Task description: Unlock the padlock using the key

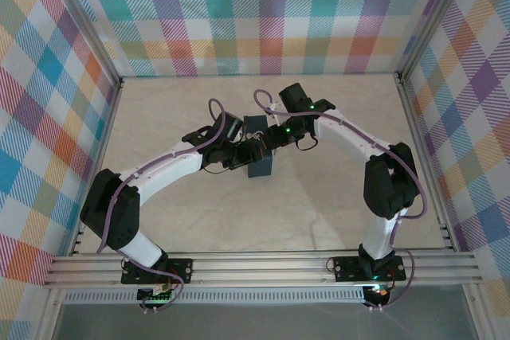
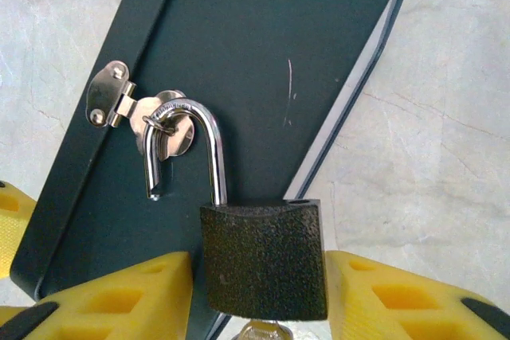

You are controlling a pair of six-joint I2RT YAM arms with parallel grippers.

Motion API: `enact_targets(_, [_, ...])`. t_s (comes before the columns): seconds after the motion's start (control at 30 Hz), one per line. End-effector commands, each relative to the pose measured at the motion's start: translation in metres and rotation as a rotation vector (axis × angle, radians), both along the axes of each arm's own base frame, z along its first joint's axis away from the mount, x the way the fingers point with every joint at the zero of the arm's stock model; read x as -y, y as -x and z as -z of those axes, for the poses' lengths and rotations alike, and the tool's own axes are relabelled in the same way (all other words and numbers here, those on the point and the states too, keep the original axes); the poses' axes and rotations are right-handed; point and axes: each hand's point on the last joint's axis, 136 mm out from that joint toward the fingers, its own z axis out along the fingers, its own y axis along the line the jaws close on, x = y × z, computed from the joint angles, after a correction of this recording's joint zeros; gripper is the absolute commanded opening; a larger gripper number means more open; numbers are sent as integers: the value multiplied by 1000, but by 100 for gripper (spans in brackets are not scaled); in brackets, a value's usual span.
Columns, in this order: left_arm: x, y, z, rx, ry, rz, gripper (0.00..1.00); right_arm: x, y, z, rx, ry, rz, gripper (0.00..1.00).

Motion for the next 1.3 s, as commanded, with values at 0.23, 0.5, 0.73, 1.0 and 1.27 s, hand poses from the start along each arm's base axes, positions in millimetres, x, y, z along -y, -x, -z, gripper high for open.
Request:
enact_targets(0.23, [-3,-2,1,-18,-7,5,49,5,0,-20,54,35,-35,38])
enact_targets(0.5, [10,3,-4,-35,62,25,50,0,-9,-19,58,-19,46,24])
enact_targets(0.73, [17,5,1,-55,86,41,50,-19,-17,-31,25,-158,129,20])
enact_targets(1.0, [17,8,7,-66,88,43,50,-33,-27,-31,-5,-270,209,19])
enact_targets(1.27, [0,1,-16,-11,72,19,52,-22,-37,-43,49,-268,232,19])
